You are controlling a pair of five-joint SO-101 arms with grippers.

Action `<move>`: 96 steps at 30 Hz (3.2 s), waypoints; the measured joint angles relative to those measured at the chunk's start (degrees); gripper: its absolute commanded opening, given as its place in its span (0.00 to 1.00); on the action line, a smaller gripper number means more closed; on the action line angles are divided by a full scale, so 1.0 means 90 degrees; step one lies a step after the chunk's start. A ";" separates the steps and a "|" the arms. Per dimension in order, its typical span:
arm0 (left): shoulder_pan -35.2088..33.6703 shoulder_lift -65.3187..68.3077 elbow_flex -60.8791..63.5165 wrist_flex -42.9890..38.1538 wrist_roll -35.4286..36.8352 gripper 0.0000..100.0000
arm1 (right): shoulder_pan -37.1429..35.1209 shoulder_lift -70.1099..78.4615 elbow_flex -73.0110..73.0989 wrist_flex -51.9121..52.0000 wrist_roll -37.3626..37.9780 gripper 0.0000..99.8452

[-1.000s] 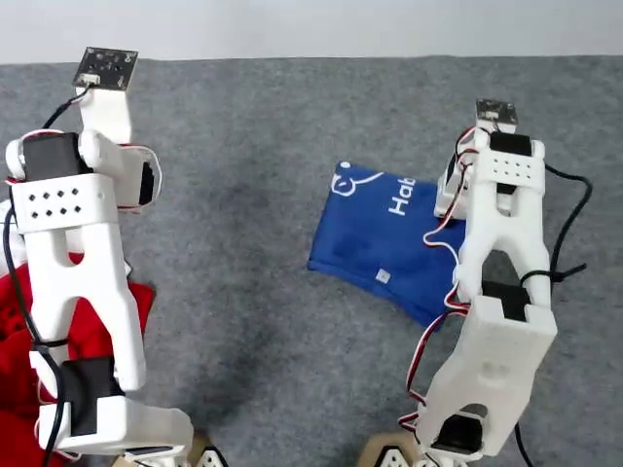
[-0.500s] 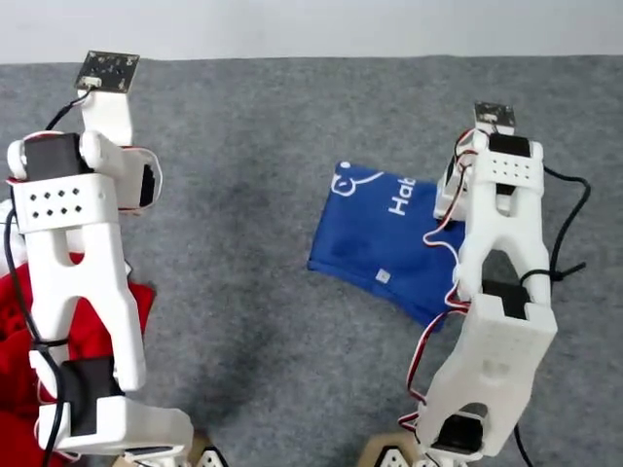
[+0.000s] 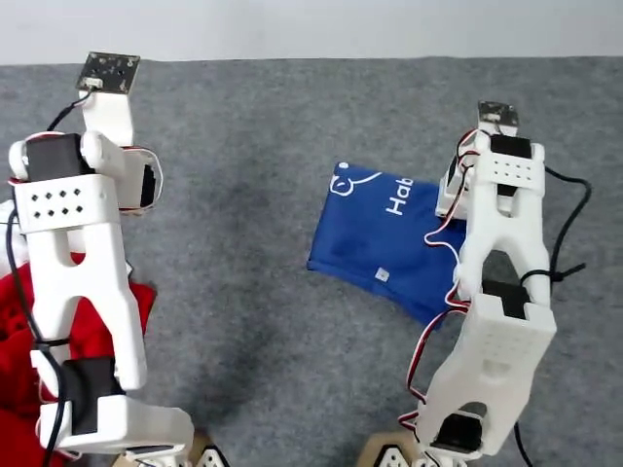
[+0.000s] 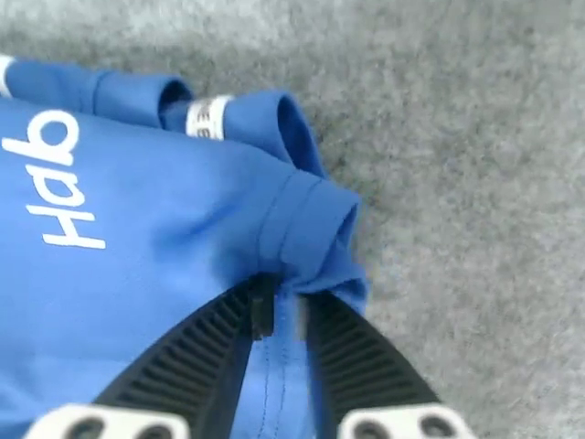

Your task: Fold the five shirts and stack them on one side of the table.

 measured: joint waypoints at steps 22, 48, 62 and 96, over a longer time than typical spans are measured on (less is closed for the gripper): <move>0.0000 0.0000 0.0459 0.0000 0.0000 0.01 | -0.0391 0.0010 -0.1358 -0.0723 0.1114 0.01; 0.0000 -0.0059 0.0469 0.0000 0.0000 0.01 | -0.0547 0.0762 -0.2501 0.0225 0.1162 0.09; 0.0000 -0.0059 0.0469 0.0000 0.0000 0.01 | -0.0723 0.0127 -0.2501 0.1680 0.0801 0.12; 0.0000 -0.0059 0.0469 0.0000 0.0000 0.01 | -0.0762 0.1963 -0.2530 0.1797 0.0781 0.01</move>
